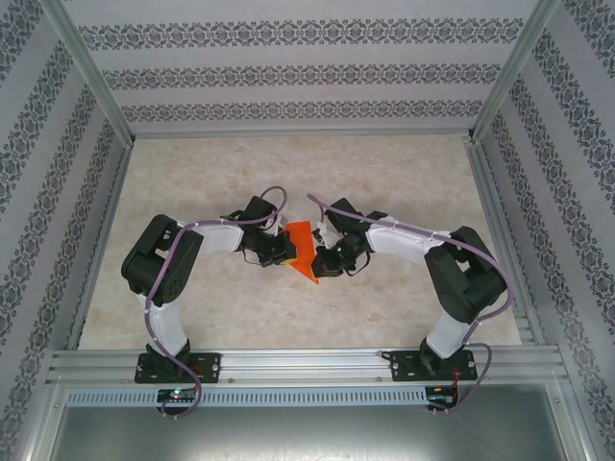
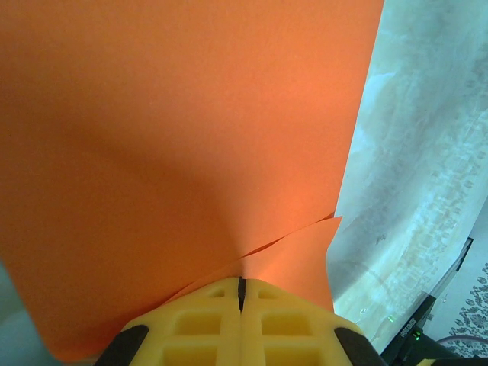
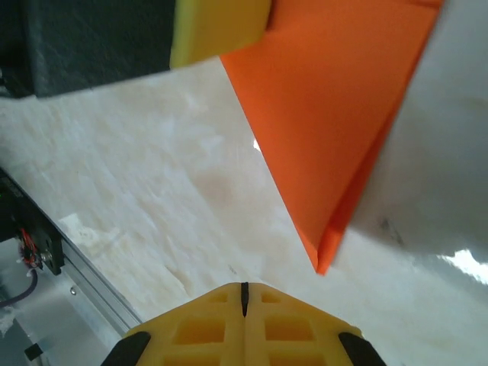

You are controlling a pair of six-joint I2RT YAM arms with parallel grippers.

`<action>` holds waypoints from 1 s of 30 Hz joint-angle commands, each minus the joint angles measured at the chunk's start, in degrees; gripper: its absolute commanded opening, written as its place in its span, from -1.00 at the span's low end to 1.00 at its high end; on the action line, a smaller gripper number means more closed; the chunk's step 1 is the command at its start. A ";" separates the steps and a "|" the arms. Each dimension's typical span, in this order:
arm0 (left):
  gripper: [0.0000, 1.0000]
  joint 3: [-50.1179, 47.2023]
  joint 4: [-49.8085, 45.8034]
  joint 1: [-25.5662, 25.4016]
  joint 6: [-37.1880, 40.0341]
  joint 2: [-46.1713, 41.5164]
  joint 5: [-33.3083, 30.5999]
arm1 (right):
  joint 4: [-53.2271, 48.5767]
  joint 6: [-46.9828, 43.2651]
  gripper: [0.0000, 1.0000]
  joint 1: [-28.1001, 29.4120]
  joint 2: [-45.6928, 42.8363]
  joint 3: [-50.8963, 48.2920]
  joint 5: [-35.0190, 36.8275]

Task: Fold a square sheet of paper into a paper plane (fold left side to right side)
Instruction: Third fold the triangle at the center of the table.

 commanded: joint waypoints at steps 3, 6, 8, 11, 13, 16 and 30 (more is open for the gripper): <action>-0.98 -0.58 -5.40 -0.25 1.12 2.54 -4.54 | 2.28 2.14 -1.00 -0.01 6.25 2.66 0.20; -0.98 -0.46 -5.31 -0.17 1.14 2.52 -4.38 | 2.07 2.20 -1.00 -0.05 8.21 3.13 1.59; -0.98 -0.44 -5.37 -0.18 1.15 2.42 -4.33 | 2.06 2.34 -1.00 -0.34 9.06 3.01 2.43; -0.98 -0.20 -5.30 -0.17 1.17 1.95 -4.46 | 2.62 3.10 -1.00 -1.09 9.90 1.93 3.16; -0.95 -0.34 -4.71 -0.18 1.19 0.77 -4.55 | 2.97 3.35 -1.00 -1.59 10.40 1.09 3.21; -0.79 -0.52 -3.38 -0.17 1.56 -3.04 -4.84 | 3.33 3.33 -1.00 -2.37 10.88 -0.25 3.13; -0.93 -5.81 0.83 -3.79 -0.29 -12.94 -1.68 | 2.80 1.40 -1.00 -3.21 11.71 -0.99 2.68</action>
